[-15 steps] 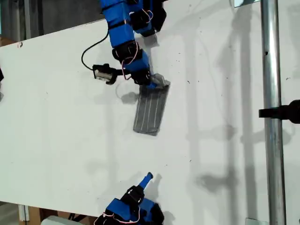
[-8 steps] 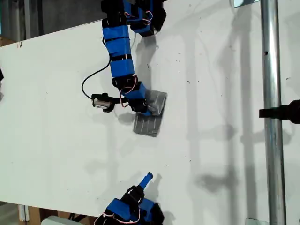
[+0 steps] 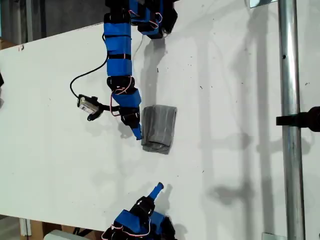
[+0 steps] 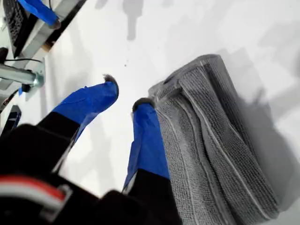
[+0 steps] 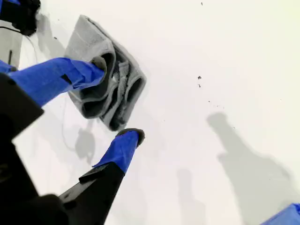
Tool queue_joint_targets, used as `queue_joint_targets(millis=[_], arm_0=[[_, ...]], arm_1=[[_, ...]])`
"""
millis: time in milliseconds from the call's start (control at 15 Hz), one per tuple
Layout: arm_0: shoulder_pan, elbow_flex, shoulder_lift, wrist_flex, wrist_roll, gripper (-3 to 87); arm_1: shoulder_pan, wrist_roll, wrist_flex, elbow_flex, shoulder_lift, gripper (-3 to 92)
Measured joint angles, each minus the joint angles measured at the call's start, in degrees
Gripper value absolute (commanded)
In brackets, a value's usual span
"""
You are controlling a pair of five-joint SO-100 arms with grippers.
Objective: Grasp corners of a towel and fold twice.
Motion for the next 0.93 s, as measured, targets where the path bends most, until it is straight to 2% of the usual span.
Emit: queue_joint_targets(millis=[67, 133, 200, 267, 333, 400, 467, 533, 733, 800, 867, 933], arm_0=[[0.0, 1.5, 0.6, -1.4, -0.1, 20.3], [0.0, 4.1, 2.3, -3.3, -0.3, 14.1], [-0.1, 9.1, 6.2, -7.4, -0.4, 3.5], [-0.3, 16.5, 13.2, -14.2, -0.4, -2.8], [-1.8, 26.1, 24.0, -21.2, -1.1, -2.8], [-4.7, 36.1, 38.8, -22.9, -3.1, -2.8], [-7.8, 41.7, 48.6, -22.1, -3.1, -2.6], [-8.6, 45.3, 52.1, -24.4, -3.3, -1.8], [-9.2, 53.7, 54.7, -23.7, -5.9, 4.8], [-9.6, 54.1, 54.8, -19.0, -10.4, 4.8], [-10.1, 54.4, 54.7, -15.3, -17.7, 4.6], [-10.5, 54.4, 54.7, -14.2, -19.6, 4.6]], arm_1=[[0.2, 0.0, -1.1, 5.0, 5.1, 12.0], [0.8, 0.1, 0.2, 10.9, 11.0, 9.8], [1.7, 0.5, 4.0, 18.3, 18.8, 7.3], [2.1, 1.6, 8.9, 26.7, 27.6, 2.0], [2.0, 3.2, 15.3, 34.4, 36.2, 1.3], [1.3, 5.2, 21.7, 41.1, 44.6, 0.8], [0.5, 7.2, 26.0, 47.2, 52.0, -0.2], [-0.4, 9.5, 30.0, 53.1, 59.2, -0.2], [-0.3, 13.9, 37.1, 67.6, 76.6, -0.2], [-0.4, 15.3, 38.8, 70.9, 81.7, 2.0], [-0.7, 19.4, 45.2, 72.7, 89.5, 9.9], [0.5, 20.6, 51.3, 72.8, 97.6, 12.0]])
